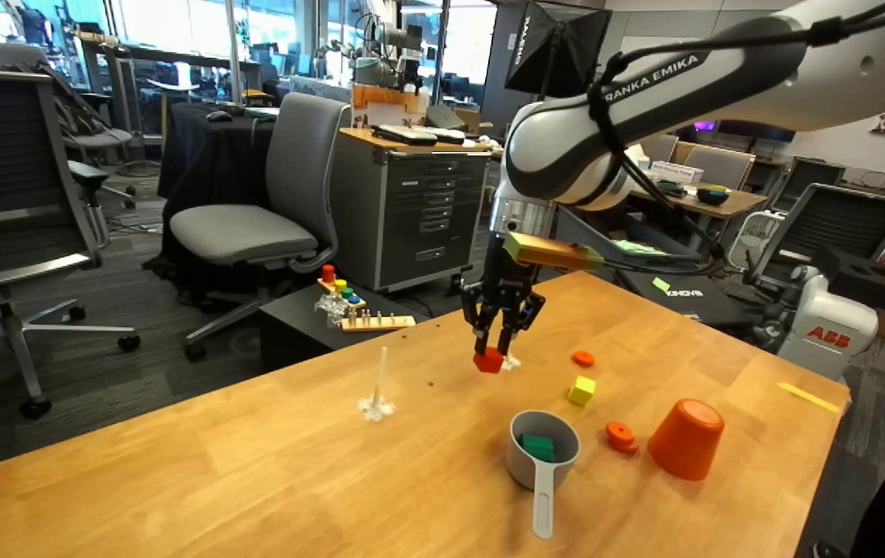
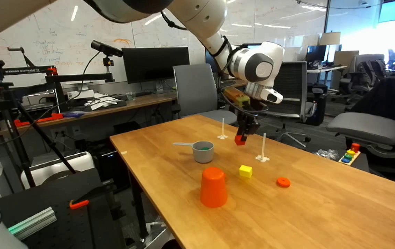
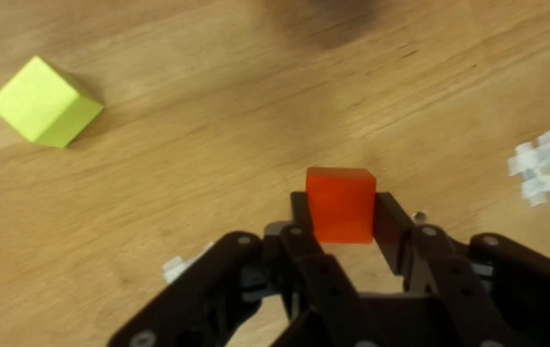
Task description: Put the blocks in the grey cup
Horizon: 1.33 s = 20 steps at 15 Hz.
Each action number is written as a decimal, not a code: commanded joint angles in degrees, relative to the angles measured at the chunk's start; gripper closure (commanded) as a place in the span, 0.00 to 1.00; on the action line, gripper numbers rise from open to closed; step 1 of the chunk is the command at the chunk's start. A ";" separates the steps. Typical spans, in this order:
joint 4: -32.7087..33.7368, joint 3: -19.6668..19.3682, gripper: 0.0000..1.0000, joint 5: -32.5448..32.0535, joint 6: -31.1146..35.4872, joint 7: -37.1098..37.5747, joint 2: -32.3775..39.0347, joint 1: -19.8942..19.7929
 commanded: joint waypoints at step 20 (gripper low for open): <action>-41.94 0.88 0.79 1.54 9.43 -3.27 -29.29 4.05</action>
